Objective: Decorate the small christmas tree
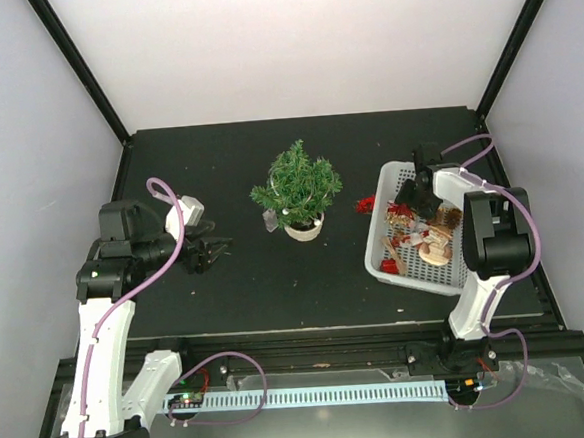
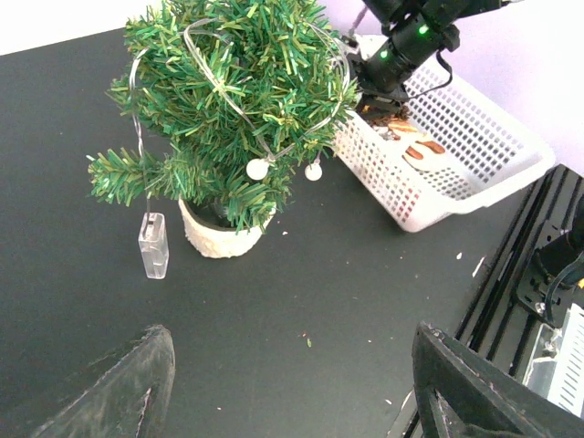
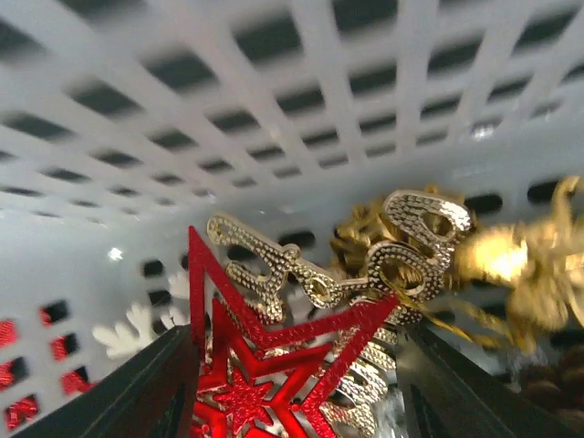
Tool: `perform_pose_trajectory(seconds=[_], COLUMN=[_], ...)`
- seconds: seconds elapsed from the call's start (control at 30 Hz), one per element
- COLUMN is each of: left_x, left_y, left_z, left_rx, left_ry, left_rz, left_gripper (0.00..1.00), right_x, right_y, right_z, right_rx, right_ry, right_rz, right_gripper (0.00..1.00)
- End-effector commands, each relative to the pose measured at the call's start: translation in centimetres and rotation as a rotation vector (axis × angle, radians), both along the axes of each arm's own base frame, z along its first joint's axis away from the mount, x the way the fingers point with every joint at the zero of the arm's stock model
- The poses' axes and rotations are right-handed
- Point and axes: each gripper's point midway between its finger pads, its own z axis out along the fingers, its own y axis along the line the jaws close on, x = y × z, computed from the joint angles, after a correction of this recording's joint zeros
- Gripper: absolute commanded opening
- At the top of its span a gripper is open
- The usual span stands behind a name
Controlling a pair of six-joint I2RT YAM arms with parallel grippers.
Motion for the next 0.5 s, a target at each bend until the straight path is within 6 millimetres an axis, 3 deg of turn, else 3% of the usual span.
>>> perform_pose_trajectory(seconds=[0.0, 0.13, 0.47], left_x=[-0.5, -0.5, -0.6], left_y=[-0.4, -0.5, -0.7], left_z=[1.3, 1.5, 1.6], left_rx=[-0.014, -0.013, -0.011], left_ry=[-0.038, -0.040, -0.038], left_rz=[-0.027, -0.036, -0.052], left_gripper=[0.72, 0.72, 0.71], right_x=[-4.2, -4.7, -5.8], right_y=[1.4, 2.1, 1.3], right_z=[-3.4, -3.3, -2.7], right_rx=[0.003, -0.051, -0.092], right_ry=[0.216, 0.232, 0.202], right_rz=[0.011, 0.044, 0.037], right_gripper=[0.62, 0.60, 0.28])
